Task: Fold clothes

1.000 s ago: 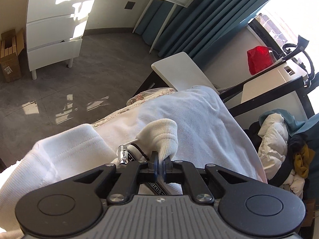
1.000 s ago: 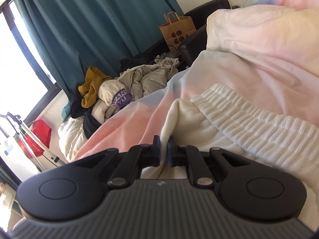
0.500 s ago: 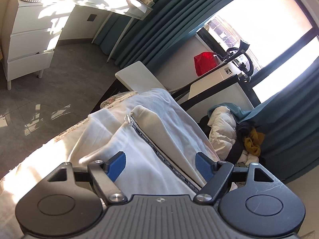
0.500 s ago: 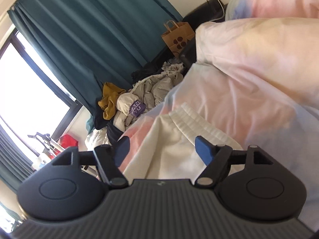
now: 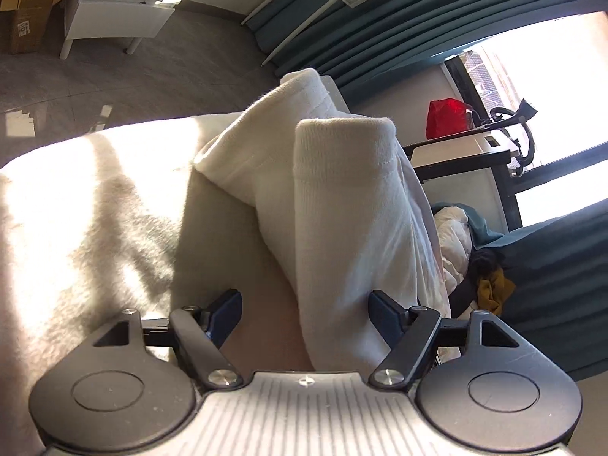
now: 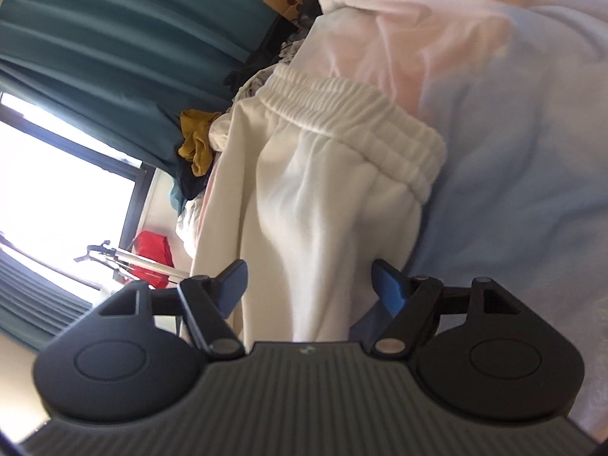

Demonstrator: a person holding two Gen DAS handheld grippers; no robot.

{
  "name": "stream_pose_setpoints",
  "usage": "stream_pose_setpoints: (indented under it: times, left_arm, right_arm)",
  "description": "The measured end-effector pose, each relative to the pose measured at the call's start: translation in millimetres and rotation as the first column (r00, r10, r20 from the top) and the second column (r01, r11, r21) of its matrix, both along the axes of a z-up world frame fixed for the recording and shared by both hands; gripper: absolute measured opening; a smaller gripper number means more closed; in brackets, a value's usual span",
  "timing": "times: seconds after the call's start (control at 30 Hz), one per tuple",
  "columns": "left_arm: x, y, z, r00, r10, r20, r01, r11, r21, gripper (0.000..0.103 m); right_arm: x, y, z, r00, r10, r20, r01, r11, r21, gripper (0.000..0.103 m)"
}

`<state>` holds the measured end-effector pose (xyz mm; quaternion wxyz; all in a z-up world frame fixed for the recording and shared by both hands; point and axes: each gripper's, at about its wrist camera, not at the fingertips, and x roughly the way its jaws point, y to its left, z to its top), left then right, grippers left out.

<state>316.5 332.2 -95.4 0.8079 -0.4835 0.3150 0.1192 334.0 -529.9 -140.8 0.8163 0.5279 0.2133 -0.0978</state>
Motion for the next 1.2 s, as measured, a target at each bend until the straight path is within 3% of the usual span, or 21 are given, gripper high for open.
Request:
stream_pose_setpoints:
  times: [0.1, 0.17, 0.2, 0.27, 0.3, 0.37, 0.53, 0.7, 0.93, 1.1, 1.2]
  left_arm:
    - [29.8, -5.9, 1.1, 1.0, -0.02, -0.009, 0.021, 0.993, 0.113, 0.069]
    - [37.8, -7.4, 3.8, 1.0, -0.02, -0.012, 0.021, 0.991, 0.136, 0.047]
    - [40.1, -7.5, 5.6, 1.0, -0.017, -0.014, 0.019, 0.99, 0.14, 0.04]
    - [42.6, -7.3, 10.2, 1.0, -0.014, -0.013, 0.016, 0.989, 0.144, 0.016]
    - [39.5, -6.1, 14.8, 1.0, -0.015, -0.004, 0.015, 0.99, 0.138, 0.016]
    - [33.4, -4.2, 26.5, 1.0, -0.018, 0.02, 0.016, 0.992, 0.126, 0.015]
    - [3.8, -3.8, 64.3, 0.995, -0.063, 0.074, 0.054, 0.991, 0.122, 0.014]
    - [-65.3, 4.6, 81.6, 0.992, -0.07, 0.101, 0.064, 0.996, 0.061, 0.014]
    - [-186.4, 24.3, 45.8, 0.995, -0.104, 0.008, 0.104, 0.989, -0.104, 0.015]
    - [-219.5, 27.7, 16.9, 0.991, -0.131, -0.018, 0.128, 0.984, -0.127, 0.018]
    - [-228.2, 28.5, 21.7, 0.99, -0.139, -0.01, 0.137, 0.986, -0.097, 0.033]
  right_arm:
    - [21.6, 6.2, -8.3, 0.998, -0.027, -0.055, 0.024, 0.999, -0.04, 0.075]
    - [27.0, 8.3, -15.7, 0.996, -0.063, -0.064, 0.061, 0.998, -0.032, 0.069]
    - [28.2, 11.3, -14.3, 0.994, -0.076, -0.073, 0.072, 0.995, -0.064, 0.052]
    - [27.1, 16.0, -9.0, 0.993, -0.095, -0.072, 0.086, 0.989, -0.118, 0.026]
    - [25.0, 17.7, -5.4, 0.993, -0.1, -0.064, 0.091, 0.986, -0.14, 0.016]
    - [14.5, 17.2, 4.7, 0.992, -0.116, -0.041, 0.108, 0.983, -0.151, 0.013]
    - [-27.0, 7.2, 48.2, 0.991, -0.127, 0.047, 0.133, 0.974, -0.186, 0.012]
    - [-90.6, -9.3, 81.3, 0.986, -0.142, 0.089, 0.157, 0.968, -0.196, 0.011]
    - [-216.3, -24.0, 66.3, 0.992, -0.121, 0.04, 0.126, 0.979, -0.162, 0.011]
    - [-264.9, -25.2, 26.2, 0.993, -0.107, -0.049, 0.099, 0.985, -0.139, 0.012]
    - [-265.9, -18.5, 21.8, 0.99, -0.08, -0.116, 0.058, 0.981, -0.183, 0.015]
